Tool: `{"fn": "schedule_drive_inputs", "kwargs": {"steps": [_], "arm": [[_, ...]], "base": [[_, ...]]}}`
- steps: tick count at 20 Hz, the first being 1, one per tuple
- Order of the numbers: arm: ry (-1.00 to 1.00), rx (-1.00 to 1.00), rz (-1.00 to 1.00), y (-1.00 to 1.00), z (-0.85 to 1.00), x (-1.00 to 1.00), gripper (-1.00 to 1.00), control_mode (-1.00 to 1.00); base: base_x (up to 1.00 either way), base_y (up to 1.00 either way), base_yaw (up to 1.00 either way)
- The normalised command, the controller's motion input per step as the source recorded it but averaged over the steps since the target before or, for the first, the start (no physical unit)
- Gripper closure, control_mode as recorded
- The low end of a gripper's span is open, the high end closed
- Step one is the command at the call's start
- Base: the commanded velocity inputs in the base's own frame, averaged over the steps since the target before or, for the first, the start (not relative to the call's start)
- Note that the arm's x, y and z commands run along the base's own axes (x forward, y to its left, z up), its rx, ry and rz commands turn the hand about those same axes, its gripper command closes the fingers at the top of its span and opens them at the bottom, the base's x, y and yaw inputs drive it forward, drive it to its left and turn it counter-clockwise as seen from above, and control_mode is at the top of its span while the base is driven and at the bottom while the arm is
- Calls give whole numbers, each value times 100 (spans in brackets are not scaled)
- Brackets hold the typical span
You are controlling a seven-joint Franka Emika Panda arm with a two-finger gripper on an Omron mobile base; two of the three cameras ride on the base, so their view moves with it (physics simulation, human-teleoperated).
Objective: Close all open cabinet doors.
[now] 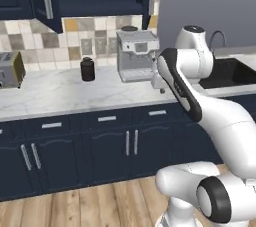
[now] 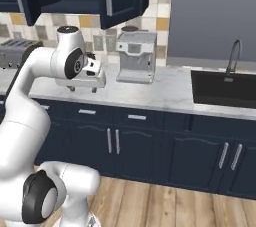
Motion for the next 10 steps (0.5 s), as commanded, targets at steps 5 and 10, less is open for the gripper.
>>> {"fn": "schedule_drive_inputs", "kwargs": {"steps": [5,10], "arm": [[0,0,0,0,0,0,-100,100],[0,0,0,0,0,0,-100,100]], "base": [[46,56,0],[50,35,-1]]}}
